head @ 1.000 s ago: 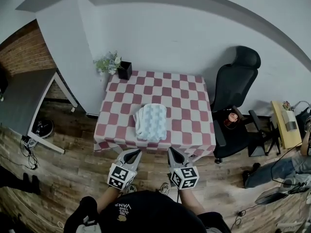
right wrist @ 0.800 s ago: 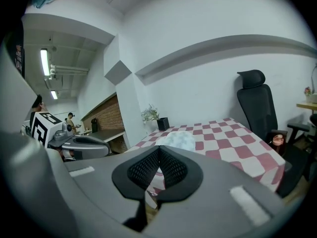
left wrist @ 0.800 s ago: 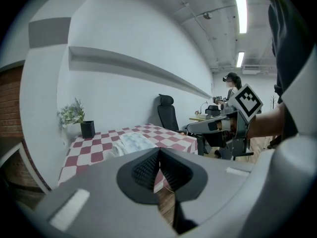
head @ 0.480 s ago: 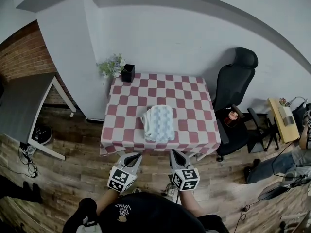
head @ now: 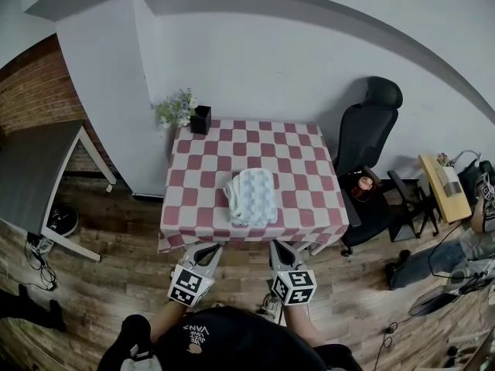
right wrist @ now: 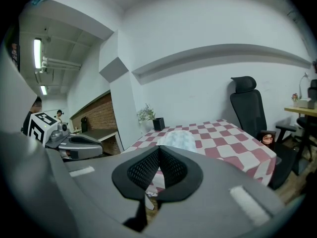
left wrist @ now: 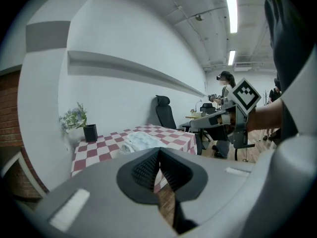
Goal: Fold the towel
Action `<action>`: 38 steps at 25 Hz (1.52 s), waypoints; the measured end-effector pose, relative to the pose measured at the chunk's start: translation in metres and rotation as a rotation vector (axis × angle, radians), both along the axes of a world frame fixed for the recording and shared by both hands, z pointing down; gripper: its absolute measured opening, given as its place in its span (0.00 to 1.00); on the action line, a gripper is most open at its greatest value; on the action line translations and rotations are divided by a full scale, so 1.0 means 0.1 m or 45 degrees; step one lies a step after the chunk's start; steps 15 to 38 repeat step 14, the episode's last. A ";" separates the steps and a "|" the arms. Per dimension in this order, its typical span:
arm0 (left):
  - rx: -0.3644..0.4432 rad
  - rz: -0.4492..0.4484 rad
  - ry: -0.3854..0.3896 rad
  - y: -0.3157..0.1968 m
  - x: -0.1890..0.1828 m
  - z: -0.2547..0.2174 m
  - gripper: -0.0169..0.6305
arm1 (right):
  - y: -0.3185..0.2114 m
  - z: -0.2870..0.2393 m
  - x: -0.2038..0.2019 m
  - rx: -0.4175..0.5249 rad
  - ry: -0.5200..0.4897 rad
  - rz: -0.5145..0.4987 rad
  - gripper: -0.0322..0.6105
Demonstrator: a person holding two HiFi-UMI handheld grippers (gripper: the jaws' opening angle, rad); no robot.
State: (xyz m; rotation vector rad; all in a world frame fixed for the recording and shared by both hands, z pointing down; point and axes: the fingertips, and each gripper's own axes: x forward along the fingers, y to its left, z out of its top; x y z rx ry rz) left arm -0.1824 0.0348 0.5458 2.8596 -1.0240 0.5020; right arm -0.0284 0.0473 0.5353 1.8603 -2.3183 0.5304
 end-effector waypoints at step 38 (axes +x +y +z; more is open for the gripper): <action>-0.023 0.011 0.021 0.11 0.24 0.05 0.03 | 0.10 -0.01 0.17 -0.007 0.009 -0.005 0.06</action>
